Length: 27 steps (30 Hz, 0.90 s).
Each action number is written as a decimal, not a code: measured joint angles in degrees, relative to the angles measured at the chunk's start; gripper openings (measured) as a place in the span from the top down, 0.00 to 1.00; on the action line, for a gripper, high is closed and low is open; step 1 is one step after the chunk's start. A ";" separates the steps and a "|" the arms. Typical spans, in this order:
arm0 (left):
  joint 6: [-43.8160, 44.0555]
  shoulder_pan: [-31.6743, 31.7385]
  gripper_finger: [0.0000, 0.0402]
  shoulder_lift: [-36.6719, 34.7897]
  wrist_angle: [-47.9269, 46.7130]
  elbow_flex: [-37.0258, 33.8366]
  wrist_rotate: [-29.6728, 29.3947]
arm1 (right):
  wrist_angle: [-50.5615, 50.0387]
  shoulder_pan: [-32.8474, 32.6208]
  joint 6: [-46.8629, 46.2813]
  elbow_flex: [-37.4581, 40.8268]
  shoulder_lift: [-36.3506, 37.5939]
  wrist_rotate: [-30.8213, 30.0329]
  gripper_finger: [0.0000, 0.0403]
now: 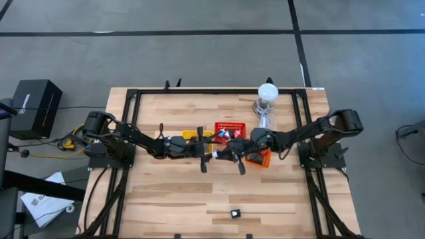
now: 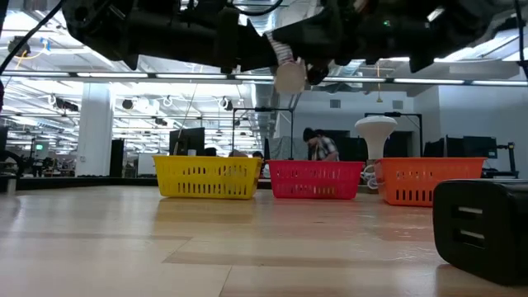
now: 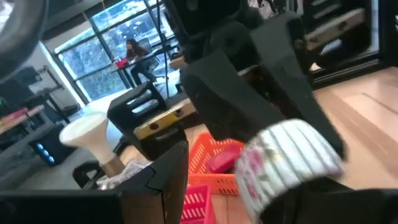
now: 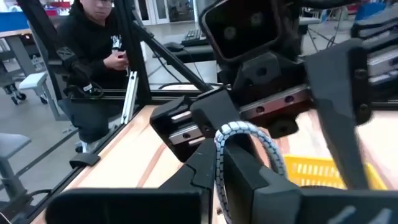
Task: Pick & Place Office items
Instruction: Put the blue watch into the yellow bin
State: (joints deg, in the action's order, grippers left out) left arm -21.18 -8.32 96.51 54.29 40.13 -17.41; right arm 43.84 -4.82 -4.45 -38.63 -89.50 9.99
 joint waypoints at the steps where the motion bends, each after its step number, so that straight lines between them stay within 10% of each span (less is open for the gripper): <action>1: 0.68 0.00 0.62 0.00 -0.07 -0.01 0.00 | -0.03 0.01 -0.10 -0.39 -0.52 0.39 0.96; 27: 0.89 0.02 0.91 0.00 -0.36 -0.01 -0.61 | -15.61 1.20 0.51 -0.74 7.72 0.46 0.95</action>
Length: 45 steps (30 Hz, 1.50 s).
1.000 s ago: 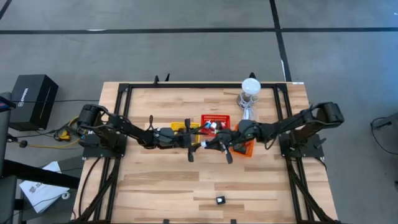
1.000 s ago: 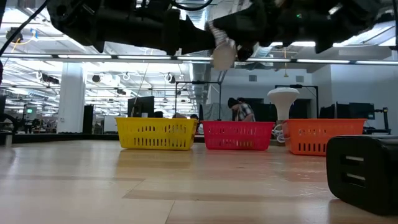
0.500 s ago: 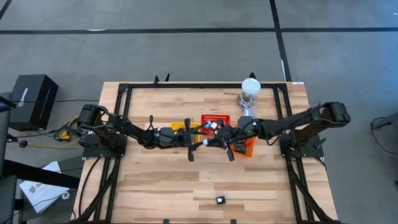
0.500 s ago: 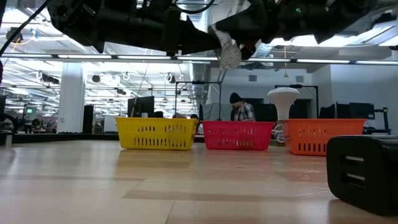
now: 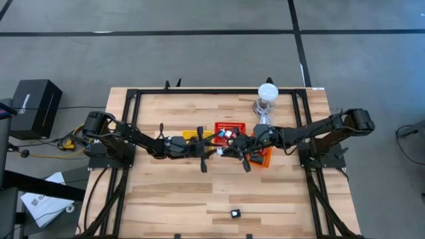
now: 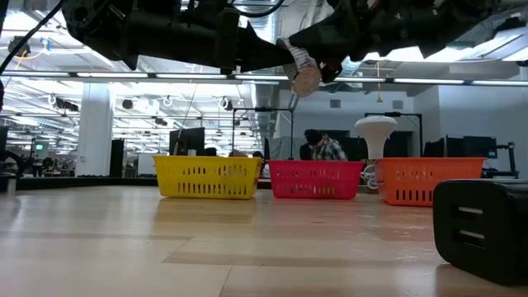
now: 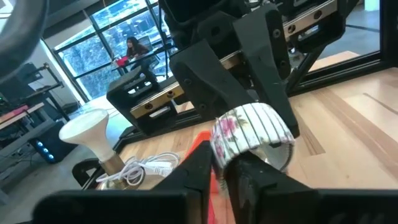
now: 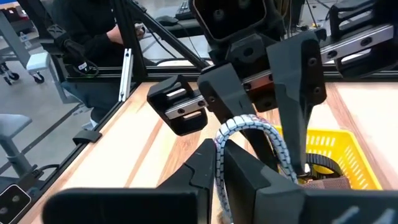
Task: Pick & Place Office items
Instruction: Put the blue watch into the yellow bin
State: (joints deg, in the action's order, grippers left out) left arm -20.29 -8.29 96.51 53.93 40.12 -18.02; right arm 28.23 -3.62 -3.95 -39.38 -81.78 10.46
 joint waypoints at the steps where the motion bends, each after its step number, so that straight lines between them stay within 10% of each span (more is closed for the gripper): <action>1: 0.00 0.00 0.93 0.00 0.01 0.00 0.00 | 0.00 0.00 -0.02 0.00 0.00 0.00 0.94; 39: 1.71 0.59 0.96 -0.02 -1.51 -0.04 -0.16 | -10.97 0.02 1.97 0.00 0.00 -6.46 0.82; 45: 1.72 0.68 0.95 -0.02 -4.16 -0.04 -8.73 | -12.58 -0.02 1.79 0.00 0.00 -6.45 0.82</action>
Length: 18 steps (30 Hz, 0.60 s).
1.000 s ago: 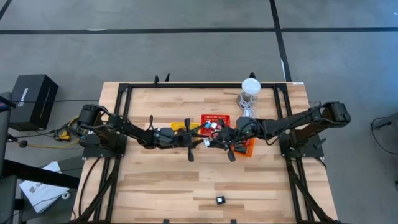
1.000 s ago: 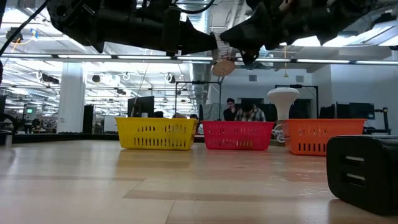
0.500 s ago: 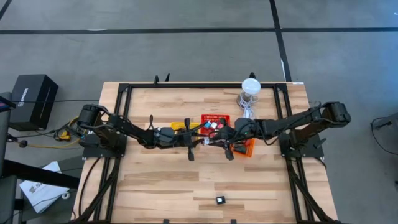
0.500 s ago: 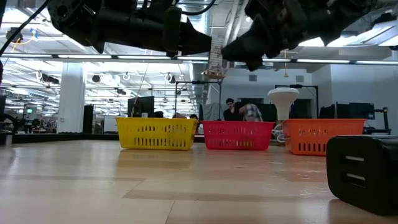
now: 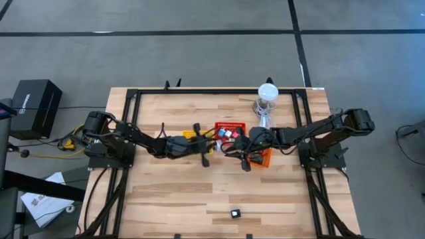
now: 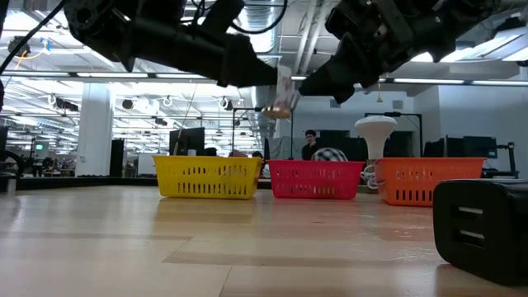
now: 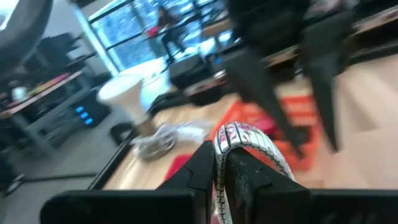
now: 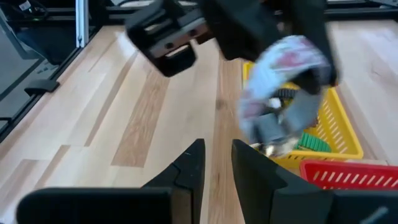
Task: Pick & Place Office items
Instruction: Put the blue watch into the yellow bin
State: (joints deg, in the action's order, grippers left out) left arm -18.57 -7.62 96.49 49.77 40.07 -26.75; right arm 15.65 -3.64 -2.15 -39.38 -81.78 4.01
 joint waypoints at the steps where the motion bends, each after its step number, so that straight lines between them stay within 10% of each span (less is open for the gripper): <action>1: 0.00 0.00 0.95 0.00 -0.66 0.00 -1.28 | -0.38 -0.02 0.00 0.00 0.00 0.00 0.82; 18: 1.73 3.10 0.95 -0.02 -15.68 0.00 -13.47 | -1.14 -0.04 -3.57 0.00 0.00 0.02 0.82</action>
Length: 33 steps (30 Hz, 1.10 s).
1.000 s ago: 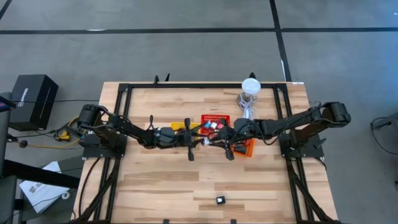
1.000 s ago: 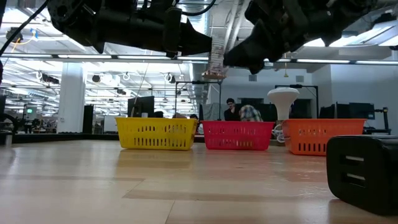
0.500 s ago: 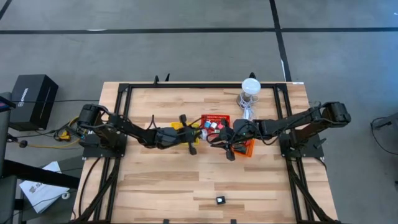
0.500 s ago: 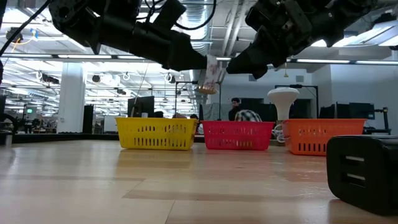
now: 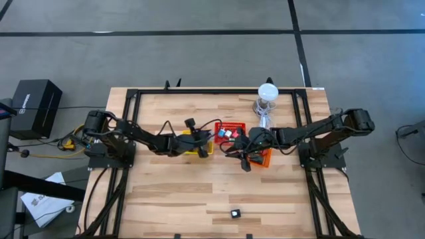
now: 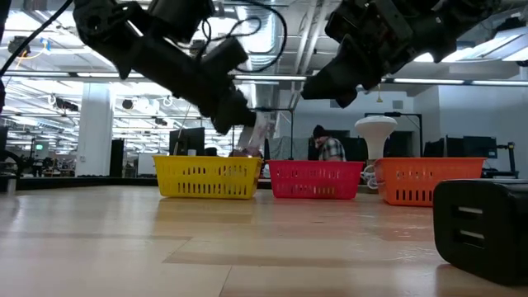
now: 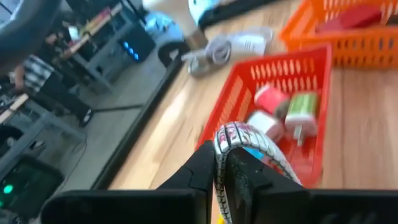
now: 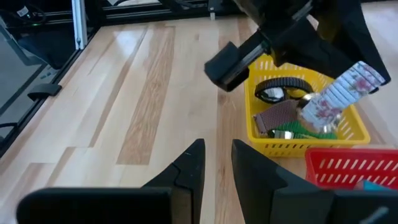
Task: Pick & Place Office items
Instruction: Put the blue watch into the yellow bin
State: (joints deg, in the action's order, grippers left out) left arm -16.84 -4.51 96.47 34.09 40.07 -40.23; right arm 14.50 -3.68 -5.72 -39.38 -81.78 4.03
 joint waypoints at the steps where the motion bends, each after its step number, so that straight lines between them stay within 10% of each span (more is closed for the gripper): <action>1: 0.60 0.10 0.96 0.00 -1.27 0.00 -0.05 | -0.31 0.00 -0.32 0.00 0.00 0.01 0.82; 16: 16.30 0.04 0.94 -10.80 -22.07 0.00 -6.73 | -1.44 0.00 -0.36 0.00 0.00 0.04 0.82; 33: 21.87 0.46 0.92 -17.70 -30.97 -2.54 5.66 | -1.40 -0.02 -0.36 0.00 0.00 0.09 0.82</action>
State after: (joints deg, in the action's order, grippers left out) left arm 5.03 -4.05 78.76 3.12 37.54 -34.57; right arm 13.10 -3.70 -6.09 -39.38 -81.78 4.12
